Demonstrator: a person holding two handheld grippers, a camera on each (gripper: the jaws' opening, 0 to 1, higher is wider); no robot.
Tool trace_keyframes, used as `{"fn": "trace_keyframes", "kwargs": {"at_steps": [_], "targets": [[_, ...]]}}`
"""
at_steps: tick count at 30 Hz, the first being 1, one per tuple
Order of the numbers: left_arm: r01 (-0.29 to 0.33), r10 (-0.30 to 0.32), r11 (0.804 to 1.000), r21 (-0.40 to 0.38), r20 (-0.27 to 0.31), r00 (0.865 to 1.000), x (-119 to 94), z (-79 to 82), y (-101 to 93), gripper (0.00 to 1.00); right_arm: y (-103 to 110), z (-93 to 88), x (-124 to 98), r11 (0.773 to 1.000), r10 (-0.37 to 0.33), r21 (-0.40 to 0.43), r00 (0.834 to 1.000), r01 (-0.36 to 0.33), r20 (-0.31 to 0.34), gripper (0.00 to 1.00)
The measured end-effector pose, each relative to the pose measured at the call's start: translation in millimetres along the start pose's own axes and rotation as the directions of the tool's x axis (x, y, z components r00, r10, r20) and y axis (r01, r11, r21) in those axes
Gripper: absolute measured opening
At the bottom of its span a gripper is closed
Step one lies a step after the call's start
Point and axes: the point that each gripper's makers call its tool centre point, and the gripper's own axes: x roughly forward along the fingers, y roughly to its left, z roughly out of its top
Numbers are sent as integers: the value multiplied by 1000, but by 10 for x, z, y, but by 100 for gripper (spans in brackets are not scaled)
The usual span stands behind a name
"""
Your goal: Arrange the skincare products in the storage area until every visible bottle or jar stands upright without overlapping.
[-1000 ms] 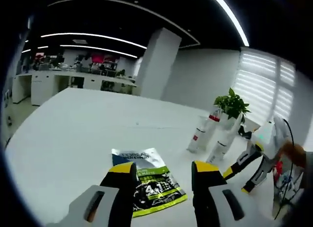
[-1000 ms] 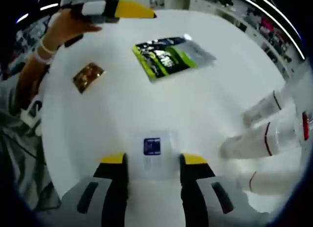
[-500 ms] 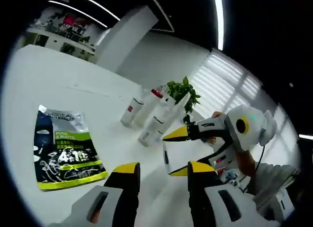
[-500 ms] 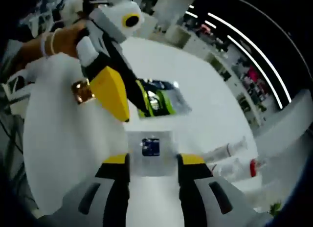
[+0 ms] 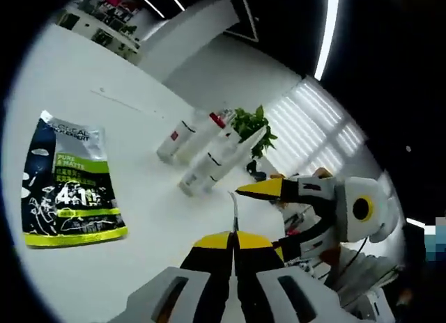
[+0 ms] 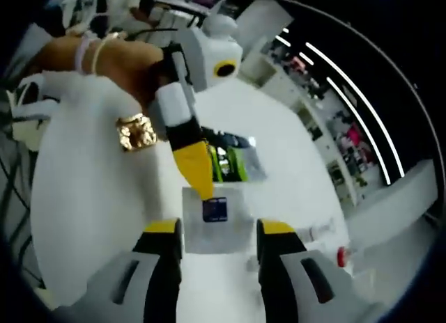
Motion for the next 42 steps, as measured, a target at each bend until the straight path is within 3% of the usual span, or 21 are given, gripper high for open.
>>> {"fn": "trace_keyframes", "kwargs": {"at_steps": [5, 8, 9, 10, 12, 15, 18, 20, 22, 23, 27, 31, 36, 39, 42], "targets": [[28, -24, 998, -65, 58, 998, -103, 267, 46, 0, -139, -55, -114, 994, -57, 93, 997, 51, 58, 46], [40, -24, 992, -118, 134, 991, -143, 485, 103, 0, -178, -125, -197, 979, -93, 188, 991, 73, 99, 45], [44, -25, 991, -127, 145, 989, -146, 522, 116, 0, -145, -139, -224, 969, -99, 237, 986, 65, 134, 43], [51, -16, 981, -185, 188, 982, -147, 677, 202, 0, -95, -160, -228, 958, -93, 284, 984, 47, 151, 42], [26, 30, 965, -263, 205, 978, -109, 807, 373, 0, 122, -211, -201, 926, -49, 376, 979, -30, 197, 43], [-19, 80, 955, -296, 197, 977, -28, 889, 541, 0, 393, -332, -149, 911, -4, 406, 981, -76, 193, 47], [-189, 226, 940, -286, 105, 968, 207, 949, 923, 0, 593, -395, -114, 901, -6, 426, 980, -81, 199, 46], [-205, 238, 929, -308, 72, 969, 329, 952, 991, 0, 717, -372, -118, 880, 6, 462, 974, -113, 226, 46], [-191, 233, 911, -365, 76, 970, 476, 991, 1053, 0, 814, -356, -130, 860, 10, 493, 970, -133, 245, 46], [-199, 239, 911, -362, 68, 969, 525, 989, 1081, 0, 840, -357, -137, 859, 10, 495, 969, -135, 247, 46], [-350, 368, 899, -263, 19, 930, 614, 927, 1287, 1, 965, -374, -168, 843, 9, 518, 966, -147, 260, 44], [-372, 386, 889, -265, 1, 922, 663, 912, 1290, 1, 1025, -404, -195, 836, 15, 527, 967, -153, 256, 44], [-470, 474, 869, -154, -8, 880, 618, 968, 1403, 2, 1063, -368, -226, 840, 6, 523, 966, -145, 257, 47], [-471, 475, 868, -160, -9, 880, 622, 997, 1423, 3, 1072, -331, -247, 843, 6, 518, 965, -146, 262, 48], [-508, 508, 857, -86, -19, 861, 599, 955, 1463, 8, 1068, -315, -273, 851, -4, 508, 966, -133, 259, 47]]}}
